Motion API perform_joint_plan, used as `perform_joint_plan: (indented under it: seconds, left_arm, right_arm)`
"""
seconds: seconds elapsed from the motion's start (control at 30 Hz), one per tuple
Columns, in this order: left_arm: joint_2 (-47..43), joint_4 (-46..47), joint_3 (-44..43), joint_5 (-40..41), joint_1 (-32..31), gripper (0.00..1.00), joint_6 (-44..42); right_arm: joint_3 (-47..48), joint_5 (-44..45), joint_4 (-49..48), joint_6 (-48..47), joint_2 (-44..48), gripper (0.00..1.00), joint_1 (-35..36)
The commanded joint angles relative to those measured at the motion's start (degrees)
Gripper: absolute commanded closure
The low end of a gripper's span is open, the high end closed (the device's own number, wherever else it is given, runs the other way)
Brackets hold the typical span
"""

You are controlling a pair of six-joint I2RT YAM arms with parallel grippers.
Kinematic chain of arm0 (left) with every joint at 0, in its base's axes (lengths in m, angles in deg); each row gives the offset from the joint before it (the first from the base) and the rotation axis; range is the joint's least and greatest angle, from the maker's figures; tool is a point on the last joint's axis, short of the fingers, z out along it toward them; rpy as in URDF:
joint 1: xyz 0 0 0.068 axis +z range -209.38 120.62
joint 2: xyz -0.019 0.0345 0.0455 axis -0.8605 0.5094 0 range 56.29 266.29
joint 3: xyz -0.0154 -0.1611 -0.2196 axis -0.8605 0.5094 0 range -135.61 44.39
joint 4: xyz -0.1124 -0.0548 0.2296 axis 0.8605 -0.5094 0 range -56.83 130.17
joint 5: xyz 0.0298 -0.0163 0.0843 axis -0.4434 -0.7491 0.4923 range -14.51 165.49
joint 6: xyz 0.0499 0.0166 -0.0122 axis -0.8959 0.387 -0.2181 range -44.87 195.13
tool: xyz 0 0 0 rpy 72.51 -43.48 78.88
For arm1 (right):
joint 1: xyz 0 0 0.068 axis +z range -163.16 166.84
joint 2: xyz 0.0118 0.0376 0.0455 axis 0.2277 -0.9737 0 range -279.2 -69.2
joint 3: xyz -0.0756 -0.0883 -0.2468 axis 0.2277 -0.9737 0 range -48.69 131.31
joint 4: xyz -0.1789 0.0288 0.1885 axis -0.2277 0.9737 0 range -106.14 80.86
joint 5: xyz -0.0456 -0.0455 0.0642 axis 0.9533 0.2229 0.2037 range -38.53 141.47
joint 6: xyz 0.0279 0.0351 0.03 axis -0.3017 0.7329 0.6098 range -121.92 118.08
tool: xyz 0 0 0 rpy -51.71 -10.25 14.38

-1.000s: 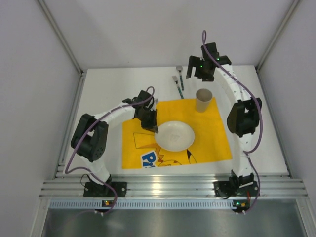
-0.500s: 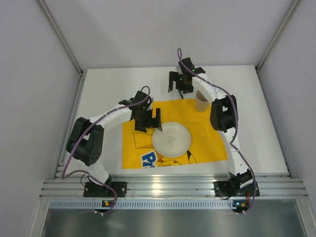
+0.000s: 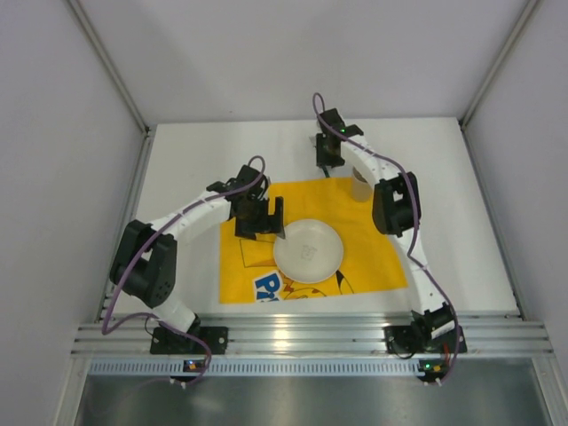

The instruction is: Set the dinner table for one person

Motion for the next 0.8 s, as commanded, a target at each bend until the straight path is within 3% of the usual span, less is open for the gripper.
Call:
perform_joint_plan:
  seconds: [0.0, 0.2, 0.4, 0.77]
  left_arm:
    - [-2.3, -1.2, 0.2, 1.0, 0.6, 0.02, -1.2]
    - [-2.1, -2.3, 0.0, 0.9, 0.6, 0.02, -2.0]
    - [-1.3, -4.7, -1.7, 1.5, 0.7, 0.02, -4.1]
    - [1.9, -6.5, -8.2, 3.0, 1.7, 0.02, -7.1]
  right_arm:
    - [1.4, 3.8, 1.7, -3.0, -1.5, 0.6, 0.4]
    - [-0.2, 5.8, 1.9, -5.1, -1.7, 0.86, 0.0]
    - [1.3, 6.7, 1.5, -5.4, -2.5, 1.0, 0.3]
    - [8.7, -2.7, -5.5, -3.7, 6.5, 1.0, -1.4]
